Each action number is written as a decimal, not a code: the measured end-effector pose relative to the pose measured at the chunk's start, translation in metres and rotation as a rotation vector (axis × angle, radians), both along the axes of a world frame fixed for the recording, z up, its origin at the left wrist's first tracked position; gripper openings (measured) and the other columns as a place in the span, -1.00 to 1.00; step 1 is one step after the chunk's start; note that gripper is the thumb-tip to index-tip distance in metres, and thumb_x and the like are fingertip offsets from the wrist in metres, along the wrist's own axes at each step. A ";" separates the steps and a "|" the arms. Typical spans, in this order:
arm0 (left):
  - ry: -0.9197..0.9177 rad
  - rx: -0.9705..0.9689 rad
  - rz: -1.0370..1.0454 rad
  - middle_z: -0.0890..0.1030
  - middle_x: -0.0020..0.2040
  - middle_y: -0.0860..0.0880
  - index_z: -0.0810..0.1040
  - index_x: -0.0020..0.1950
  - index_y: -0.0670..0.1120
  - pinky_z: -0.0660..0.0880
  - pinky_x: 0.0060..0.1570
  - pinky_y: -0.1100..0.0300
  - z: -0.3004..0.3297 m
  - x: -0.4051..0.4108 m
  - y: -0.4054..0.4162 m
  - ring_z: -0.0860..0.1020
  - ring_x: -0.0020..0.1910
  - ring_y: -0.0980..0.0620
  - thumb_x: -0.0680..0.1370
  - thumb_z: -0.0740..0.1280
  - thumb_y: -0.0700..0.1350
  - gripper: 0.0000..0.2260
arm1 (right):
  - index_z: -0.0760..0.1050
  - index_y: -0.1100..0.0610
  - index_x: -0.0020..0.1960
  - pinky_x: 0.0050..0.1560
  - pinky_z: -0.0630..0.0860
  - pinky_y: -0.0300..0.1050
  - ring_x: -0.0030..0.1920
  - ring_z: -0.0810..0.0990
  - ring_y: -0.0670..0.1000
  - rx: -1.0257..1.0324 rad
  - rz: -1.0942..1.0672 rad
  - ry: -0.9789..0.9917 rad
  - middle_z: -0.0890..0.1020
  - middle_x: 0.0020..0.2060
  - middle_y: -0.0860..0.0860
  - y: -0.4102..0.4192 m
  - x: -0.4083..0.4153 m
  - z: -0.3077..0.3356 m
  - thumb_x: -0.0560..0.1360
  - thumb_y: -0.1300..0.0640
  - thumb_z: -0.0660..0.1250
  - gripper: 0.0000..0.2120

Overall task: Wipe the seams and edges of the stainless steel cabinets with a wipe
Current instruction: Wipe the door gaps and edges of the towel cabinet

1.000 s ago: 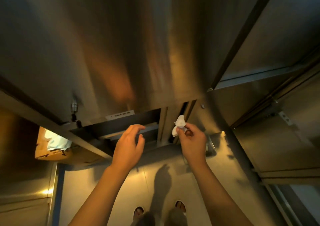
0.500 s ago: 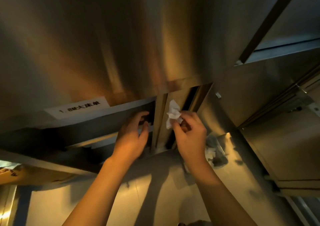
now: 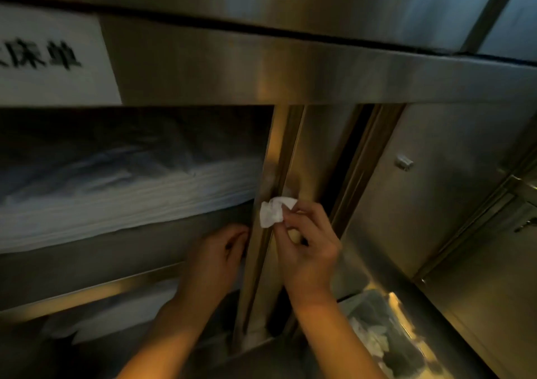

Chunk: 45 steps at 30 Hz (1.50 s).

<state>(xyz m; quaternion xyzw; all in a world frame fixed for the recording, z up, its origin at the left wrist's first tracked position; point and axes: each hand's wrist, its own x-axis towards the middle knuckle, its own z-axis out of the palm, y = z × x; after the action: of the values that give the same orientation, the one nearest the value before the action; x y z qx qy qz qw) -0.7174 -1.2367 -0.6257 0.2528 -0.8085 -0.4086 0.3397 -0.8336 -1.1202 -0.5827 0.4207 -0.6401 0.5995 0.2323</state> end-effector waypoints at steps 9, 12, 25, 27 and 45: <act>0.068 0.041 -0.023 0.69 0.05 0.26 0.50 0.14 0.39 0.59 0.09 0.13 -0.037 -0.009 0.014 0.63 0.04 0.31 0.66 0.25 0.08 -0.83 | 0.72 0.22 0.01 -0.16 0.64 0.12 -0.03 0.69 0.04 -0.045 0.071 -0.047 0.65 -0.01 -0.01 0.000 0.003 -0.016 0.47 0.39 0.54 -0.85; 0.034 0.012 0.003 0.64 -0.10 0.35 0.49 0.06 0.40 0.55 -0.02 0.31 -0.034 -0.011 0.014 0.61 -0.09 0.39 0.65 0.33 -0.05 -0.72 | 0.71 0.22 0.05 -0.08 0.66 0.06 0.01 0.68 0.03 -0.062 0.027 0.018 0.65 0.02 0.01 0.010 0.009 0.037 0.48 0.37 0.53 -0.82; 0.138 0.085 -0.026 0.67 0.00 0.33 0.51 0.13 0.40 0.61 0.05 0.12 -0.038 -0.011 0.011 0.65 -0.03 0.30 0.56 0.27 0.12 -0.79 | 0.70 0.30 0.03 -0.09 0.44 -0.36 -0.16 0.53 -0.08 -0.111 -0.150 0.359 0.57 -0.13 0.09 -0.035 0.012 0.107 0.57 0.40 0.40 -0.89; 0.134 0.092 -0.030 0.68 -0.02 0.33 0.53 0.14 0.35 0.61 0.04 0.14 -0.038 -0.012 0.009 0.66 -0.04 0.30 0.56 0.29 0.08 -0.80 | 0.70 0.28 0.05 -0.09 0.47 -0.35 -0.16 0.54 -0.10 -0.067 -0.136 0.373 0.56 -0.12 0.07 -0.031 0.012 0.092 0.57 0.40 0.41 -0.87; 0.113 0.119 0.006 0.67 -0.05 0.39 0.61 0.05 0.34 0.54 0.02 0.32 -0.034 -0.012 0.012 0.65 -0.06 0.35 0.51 0.32 0.11 -0.83 | 0.70 0.14 0.07 -0.12 0.60 -0.26 -0.12 0.67 -0.11 -0.127 -0.012 0.182 0.67 -0.11 -0.02 -0.028 0.025 0.132 0.50 0.17 0.56 -0.84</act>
<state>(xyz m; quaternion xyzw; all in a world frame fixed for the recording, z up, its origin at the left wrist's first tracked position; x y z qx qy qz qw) -0.7290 -1.2246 -0.6600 0.2514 -0.7616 -0.4687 0.3703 -0.8088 -1.1478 -0.4508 0.4541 -0.5796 0.5967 0.3190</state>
